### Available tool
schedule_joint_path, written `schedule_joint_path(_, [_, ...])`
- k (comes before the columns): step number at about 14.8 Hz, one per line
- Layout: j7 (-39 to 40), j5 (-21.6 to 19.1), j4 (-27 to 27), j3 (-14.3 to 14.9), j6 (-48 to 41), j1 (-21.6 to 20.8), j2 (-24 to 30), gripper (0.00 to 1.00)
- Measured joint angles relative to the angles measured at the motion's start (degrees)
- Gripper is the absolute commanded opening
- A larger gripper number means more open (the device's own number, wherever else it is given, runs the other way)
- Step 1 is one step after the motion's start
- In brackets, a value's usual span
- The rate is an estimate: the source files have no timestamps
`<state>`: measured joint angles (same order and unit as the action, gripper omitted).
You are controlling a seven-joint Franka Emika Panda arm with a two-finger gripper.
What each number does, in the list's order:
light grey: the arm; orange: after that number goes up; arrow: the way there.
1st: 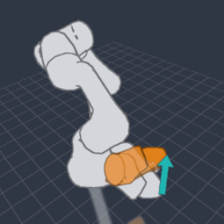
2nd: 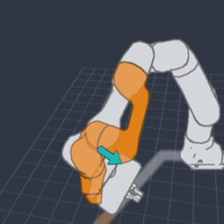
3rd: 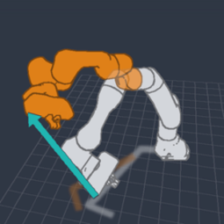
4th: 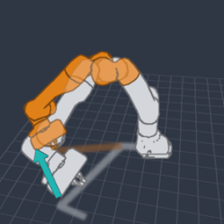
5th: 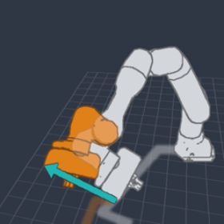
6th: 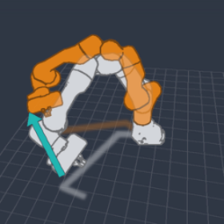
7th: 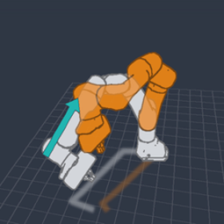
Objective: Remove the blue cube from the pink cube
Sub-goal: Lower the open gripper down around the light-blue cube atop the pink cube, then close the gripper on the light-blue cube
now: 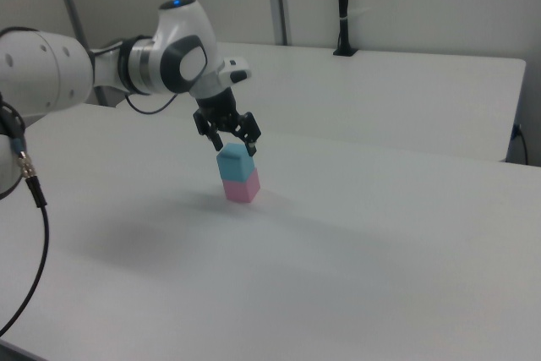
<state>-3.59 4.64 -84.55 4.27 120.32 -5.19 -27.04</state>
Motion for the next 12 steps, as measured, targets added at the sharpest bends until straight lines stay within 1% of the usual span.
schedule_joint_path(2, [0.0,0.0,0.4,0.0,3.9,-0.8,-2.8,1.0])
schedule_joint_path(6, [0.0,0.0,2.1,0.0,5.5,-0.9,-3.5,1.0])
schedule_joint_path(8, [0.0,0.0,2.7,0.0,5.5,-0.9,-3.5,0.93])
schedule_joint_path(9, [0.0,0.0,2.7,0.0,5.5,-0.9,-3.5,0.92])
schedule_joint_path(10, [0.0,0.0,2.7,0.0,5.5,-0.9,-3.6,0.86])
schedule_joint_path(12, [0.5,0.2,2.7,0.0,5.5,-0.9,-3.6,0.71])
